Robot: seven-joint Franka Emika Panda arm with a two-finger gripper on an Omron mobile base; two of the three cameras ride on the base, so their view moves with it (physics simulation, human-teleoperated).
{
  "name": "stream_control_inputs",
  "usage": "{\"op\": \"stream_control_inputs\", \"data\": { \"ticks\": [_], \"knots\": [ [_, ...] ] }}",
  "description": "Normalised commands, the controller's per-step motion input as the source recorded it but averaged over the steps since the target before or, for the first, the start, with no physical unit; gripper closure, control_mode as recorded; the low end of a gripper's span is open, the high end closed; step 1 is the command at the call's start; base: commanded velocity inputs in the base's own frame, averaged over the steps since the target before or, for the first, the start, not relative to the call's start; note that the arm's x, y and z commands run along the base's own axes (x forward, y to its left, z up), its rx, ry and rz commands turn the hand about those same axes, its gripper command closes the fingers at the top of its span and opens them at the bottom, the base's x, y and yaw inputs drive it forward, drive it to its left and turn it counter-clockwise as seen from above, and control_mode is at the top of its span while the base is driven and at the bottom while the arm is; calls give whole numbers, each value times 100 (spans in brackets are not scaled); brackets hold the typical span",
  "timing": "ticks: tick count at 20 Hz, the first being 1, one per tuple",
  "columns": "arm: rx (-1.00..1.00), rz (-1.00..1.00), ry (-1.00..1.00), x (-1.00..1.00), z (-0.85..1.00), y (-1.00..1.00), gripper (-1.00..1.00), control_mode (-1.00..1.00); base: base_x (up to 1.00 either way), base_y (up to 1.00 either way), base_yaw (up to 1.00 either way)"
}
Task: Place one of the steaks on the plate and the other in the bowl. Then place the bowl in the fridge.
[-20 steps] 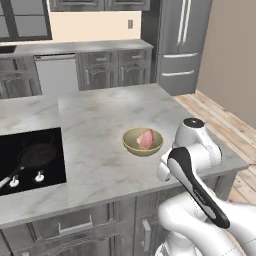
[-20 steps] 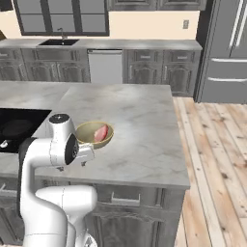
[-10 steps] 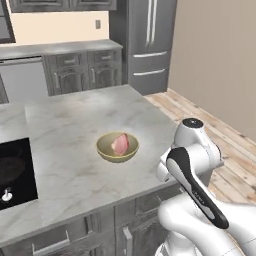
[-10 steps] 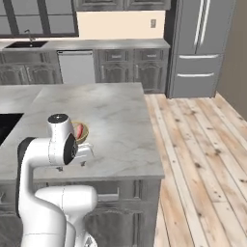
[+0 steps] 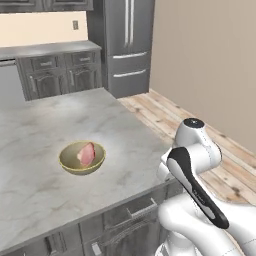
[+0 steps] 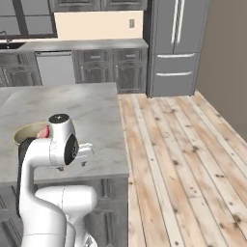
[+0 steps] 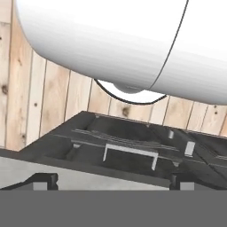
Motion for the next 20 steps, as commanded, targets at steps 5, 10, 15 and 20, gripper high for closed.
{"op": "stream_control_inputs", "data": {
  "ticks": [5,10,15,20],
  "knots": [
    [0,0,0,0,0,0,-100,100,21,-61,-9],
    [0,0,0,0,0,0,-100,100,31,-64,-6],
    [0,0,0,0,0,0,-100,100,43,-67,-2],
    [0,0,0,0,0,0,-100,100,54,-61,0]
  ]
}}
